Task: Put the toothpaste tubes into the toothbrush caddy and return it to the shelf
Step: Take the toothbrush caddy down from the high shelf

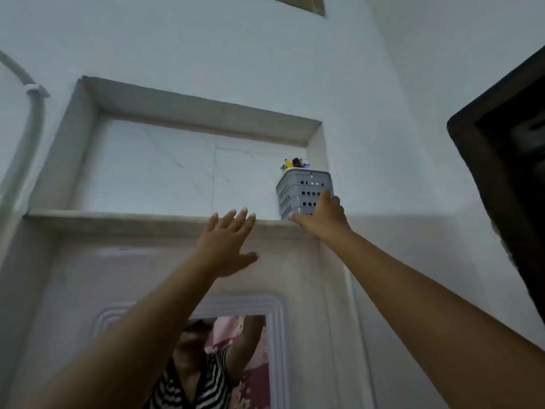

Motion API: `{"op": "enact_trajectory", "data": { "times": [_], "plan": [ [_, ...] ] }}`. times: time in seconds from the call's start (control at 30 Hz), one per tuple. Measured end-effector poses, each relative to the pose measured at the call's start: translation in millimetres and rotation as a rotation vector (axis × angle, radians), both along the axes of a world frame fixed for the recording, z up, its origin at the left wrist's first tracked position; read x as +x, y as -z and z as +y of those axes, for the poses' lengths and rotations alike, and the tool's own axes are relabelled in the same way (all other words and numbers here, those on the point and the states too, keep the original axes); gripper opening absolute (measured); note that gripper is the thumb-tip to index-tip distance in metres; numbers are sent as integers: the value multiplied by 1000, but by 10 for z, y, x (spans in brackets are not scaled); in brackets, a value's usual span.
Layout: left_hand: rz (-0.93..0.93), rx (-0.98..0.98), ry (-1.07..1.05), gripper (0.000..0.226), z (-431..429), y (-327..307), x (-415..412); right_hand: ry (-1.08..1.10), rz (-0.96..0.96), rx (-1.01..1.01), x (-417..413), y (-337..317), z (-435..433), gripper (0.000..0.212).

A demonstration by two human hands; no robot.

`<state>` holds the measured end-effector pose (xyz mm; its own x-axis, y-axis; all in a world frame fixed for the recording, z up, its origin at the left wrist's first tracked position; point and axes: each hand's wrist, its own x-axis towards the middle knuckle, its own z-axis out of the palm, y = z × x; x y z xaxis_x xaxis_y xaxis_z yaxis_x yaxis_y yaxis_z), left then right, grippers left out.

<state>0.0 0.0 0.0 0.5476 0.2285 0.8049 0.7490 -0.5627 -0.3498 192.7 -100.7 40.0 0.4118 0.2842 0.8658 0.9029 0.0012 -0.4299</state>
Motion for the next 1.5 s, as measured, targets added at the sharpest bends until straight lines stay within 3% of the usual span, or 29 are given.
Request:
{"op": "enact_trajectory", "data": {
  "times": [0.2,0.37,0.43,0.53,0.6,0.67,0.73,0.77,0.83,1.0,1.07,1.23,1.3,1.4,1.5],
  "plan": [
    [-82,38,122,87,190,74,66,80,135,101,66,-235,279,120],
    [-84,-70,148,100,112,13,3,35,180,81,-72,-453,447,138],
    [-123,-176,195,98,-11,-84,-16,-104,197,94,-123,-498,404,138],
    [-260,-541,422,91,-270,-220,-137,-372,158,126,-211,-487,187,135],
    [-347,-712,634,105,-378,-259,-254,-561,149,157,-305,-414,-22,133],
    [-485,-751,800,113,-516,-233,-366,-761,137,164,-401,-305,-262,131],
    [-597,-777,979,81,-680,-145,-420,-889,113,106,-510,-94,-550,116],
    [-627,-790,1030,66,-779,-81,-428,-921,97,48,-555,46,-684,106],
    [-655,-820,1031,60,-965,140,-420,-939,62,-62,-592,380,-858,103],
    [-826,-1143,953,90,-1051,1253,-326,-975,128,-159,-464,1614,-713,120],
    [-935,-1272,893,90,-990,1862,-266,-985,168,-216,-435,2276,-623,121],
    [-1110,-1532,838,39,-998,3492,-129,-1008,395,-341,-354,3978,-486,102],
    [-1108,-1623,707,30,-1070,4089,-168,-1030,445,-421,-326,4589,-541,106],
    [-957,-1762,529,23,-1133,4809,-409,-1011,520,-544,-264,5444,-710,113],
    [-906,-1771,368,23,-1220,5224,-787,-968,550,-670,-183,6199,-876,131]
  ]
}}
